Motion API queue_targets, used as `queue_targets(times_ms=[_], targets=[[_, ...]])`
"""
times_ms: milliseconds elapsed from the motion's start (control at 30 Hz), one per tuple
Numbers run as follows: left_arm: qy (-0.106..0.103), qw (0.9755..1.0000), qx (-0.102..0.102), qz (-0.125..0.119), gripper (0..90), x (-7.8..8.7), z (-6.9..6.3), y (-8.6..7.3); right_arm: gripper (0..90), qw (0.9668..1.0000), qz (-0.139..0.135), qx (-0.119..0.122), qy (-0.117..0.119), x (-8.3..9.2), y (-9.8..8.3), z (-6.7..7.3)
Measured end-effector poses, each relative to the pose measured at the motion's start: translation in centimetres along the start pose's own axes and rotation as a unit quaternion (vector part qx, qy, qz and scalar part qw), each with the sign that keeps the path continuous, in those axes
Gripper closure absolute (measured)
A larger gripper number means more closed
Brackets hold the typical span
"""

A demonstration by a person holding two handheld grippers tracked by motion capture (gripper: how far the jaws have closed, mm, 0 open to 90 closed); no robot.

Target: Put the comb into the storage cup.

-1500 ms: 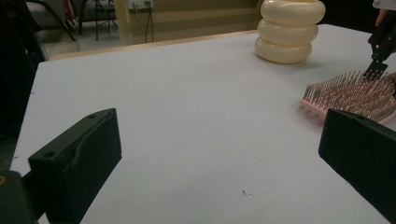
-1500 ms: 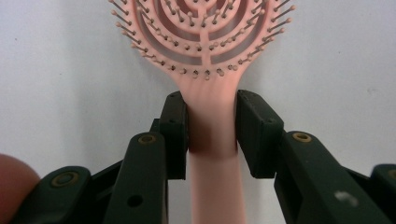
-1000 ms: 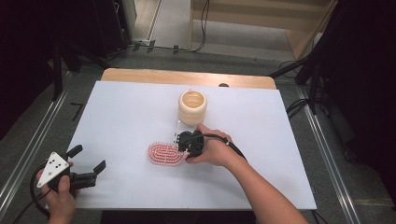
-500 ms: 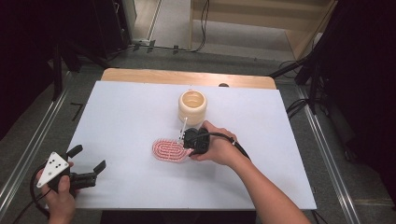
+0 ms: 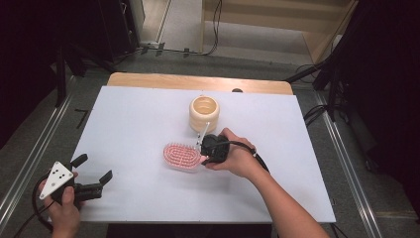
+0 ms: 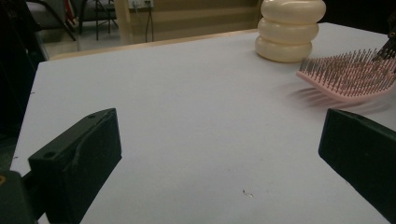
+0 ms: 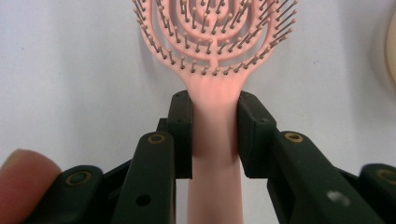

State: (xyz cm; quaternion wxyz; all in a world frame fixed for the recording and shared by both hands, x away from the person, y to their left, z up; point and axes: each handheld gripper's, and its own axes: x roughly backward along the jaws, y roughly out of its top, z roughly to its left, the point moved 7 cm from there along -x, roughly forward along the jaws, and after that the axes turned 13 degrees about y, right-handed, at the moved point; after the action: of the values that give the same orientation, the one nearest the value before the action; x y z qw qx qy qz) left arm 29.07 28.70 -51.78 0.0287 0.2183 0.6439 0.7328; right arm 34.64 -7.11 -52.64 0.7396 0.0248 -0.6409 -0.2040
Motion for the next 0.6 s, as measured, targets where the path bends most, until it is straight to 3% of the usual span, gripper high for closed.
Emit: queue_targets(times_ms=[400,600], targets=[[0.002,1.0,-0.001,0.0,0.0,0.0,0.0,0.0,68.2,0.9984,-0.054,-0.014,-0.007,1.0,-0.6,0.4],[0.003,1.0,-0.001,0.001,0.0,0.0,0.0,0.0,68.2,0.9954,-0.093,-0.022,-0.009,1.4,-1.2,0.6]])
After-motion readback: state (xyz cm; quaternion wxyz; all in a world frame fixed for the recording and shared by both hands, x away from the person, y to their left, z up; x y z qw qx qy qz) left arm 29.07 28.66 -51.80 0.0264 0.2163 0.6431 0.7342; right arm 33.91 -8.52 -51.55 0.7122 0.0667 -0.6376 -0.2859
